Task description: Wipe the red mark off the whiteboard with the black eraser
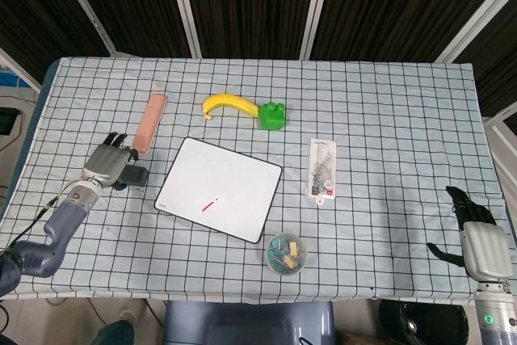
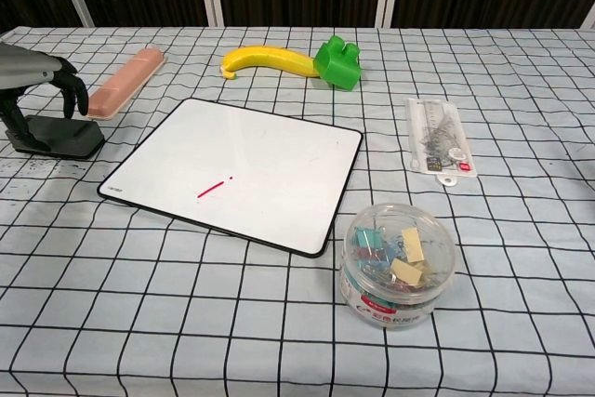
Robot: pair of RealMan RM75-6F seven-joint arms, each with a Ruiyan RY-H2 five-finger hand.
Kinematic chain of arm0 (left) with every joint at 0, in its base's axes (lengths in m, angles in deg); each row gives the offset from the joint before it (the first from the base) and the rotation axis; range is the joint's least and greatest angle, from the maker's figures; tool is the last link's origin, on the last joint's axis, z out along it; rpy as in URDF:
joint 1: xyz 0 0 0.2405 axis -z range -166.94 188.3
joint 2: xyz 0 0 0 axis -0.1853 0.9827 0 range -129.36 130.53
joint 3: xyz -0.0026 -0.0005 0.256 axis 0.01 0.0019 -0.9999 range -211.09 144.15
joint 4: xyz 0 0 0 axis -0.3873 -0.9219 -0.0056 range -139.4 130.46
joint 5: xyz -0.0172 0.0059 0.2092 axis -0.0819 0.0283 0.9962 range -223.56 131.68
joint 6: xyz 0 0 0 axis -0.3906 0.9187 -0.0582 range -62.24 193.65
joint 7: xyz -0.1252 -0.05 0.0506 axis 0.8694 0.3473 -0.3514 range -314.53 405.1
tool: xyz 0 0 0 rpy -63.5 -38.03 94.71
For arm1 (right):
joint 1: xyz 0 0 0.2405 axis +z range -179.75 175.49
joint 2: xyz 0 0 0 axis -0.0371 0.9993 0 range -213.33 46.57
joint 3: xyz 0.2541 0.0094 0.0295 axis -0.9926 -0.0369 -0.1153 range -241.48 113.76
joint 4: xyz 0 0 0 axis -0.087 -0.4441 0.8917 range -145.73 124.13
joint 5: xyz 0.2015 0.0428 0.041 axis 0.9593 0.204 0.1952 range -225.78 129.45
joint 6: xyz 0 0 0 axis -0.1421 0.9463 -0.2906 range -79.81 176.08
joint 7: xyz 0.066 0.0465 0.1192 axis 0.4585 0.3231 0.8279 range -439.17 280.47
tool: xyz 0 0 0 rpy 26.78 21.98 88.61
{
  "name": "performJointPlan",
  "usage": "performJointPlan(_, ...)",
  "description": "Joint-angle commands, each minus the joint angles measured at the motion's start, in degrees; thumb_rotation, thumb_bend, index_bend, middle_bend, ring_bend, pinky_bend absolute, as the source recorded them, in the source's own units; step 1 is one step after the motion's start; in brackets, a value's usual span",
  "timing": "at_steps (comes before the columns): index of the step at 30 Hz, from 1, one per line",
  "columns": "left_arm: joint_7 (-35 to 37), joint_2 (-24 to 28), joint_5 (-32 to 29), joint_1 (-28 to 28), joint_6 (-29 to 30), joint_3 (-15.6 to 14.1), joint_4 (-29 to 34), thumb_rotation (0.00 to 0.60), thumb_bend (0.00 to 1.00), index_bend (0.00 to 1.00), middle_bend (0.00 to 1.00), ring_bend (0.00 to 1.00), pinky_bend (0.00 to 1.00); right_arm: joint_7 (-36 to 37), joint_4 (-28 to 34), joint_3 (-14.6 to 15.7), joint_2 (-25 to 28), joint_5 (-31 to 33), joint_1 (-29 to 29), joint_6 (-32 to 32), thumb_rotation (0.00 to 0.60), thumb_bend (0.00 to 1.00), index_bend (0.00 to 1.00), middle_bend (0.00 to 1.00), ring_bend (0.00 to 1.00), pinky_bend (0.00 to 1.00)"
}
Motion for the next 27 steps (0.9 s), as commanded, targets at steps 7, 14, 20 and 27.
performJointPlan(7, 1.13, -0.29, 0.69, 0.21, -0.31, -0.69, -0.84, 0.600, 0.15, 0.41, 0.44, 0.05, 0.01, -0.08, 0.08, -0.04, 0.03, 0.17, 0.02, -0.09, 0.600, 0.06, 0.10, 0.12, 0.22, 0.22)
performJointPlan(14, 0.68, -0.27, 0.28, 0.37, -0.20, -0.88, -1.26, 0.600, 0.18, 0.44, 0.47, 0.06, 0.01, 0.01, 0.17, -0.02, 0.07, 0.20, -0.01, -0.09, 0.600, 0.06, 0.10, 0.12, 0.22, 0.22)
performJointPlan(20, 0.68, 1.32, 0.06, 0.40, 0.70, -0.50, 0.96, 0.600, 0.21, 0.44, 0.46, 0.06, 0.01, 0.04, 0.20, 0.01, 0.05, 0.09, 0.00, -0.07, 0.600, 0.06, 0.10, 0.12, 0.22, 0.22)
performJointPlan(27, -0.28, 5.98, 1.45, 0.67, 3.55, 0.55, 8.61, 0.600, 0.21, 0.44, 0.46, 0.06, 0.01, 0.13, 0.28, 0.00, 0.08, 0.12, -0.07, 0.05, 0.600, 0.06, 0.10, 0.12, 0.22, 0.22)
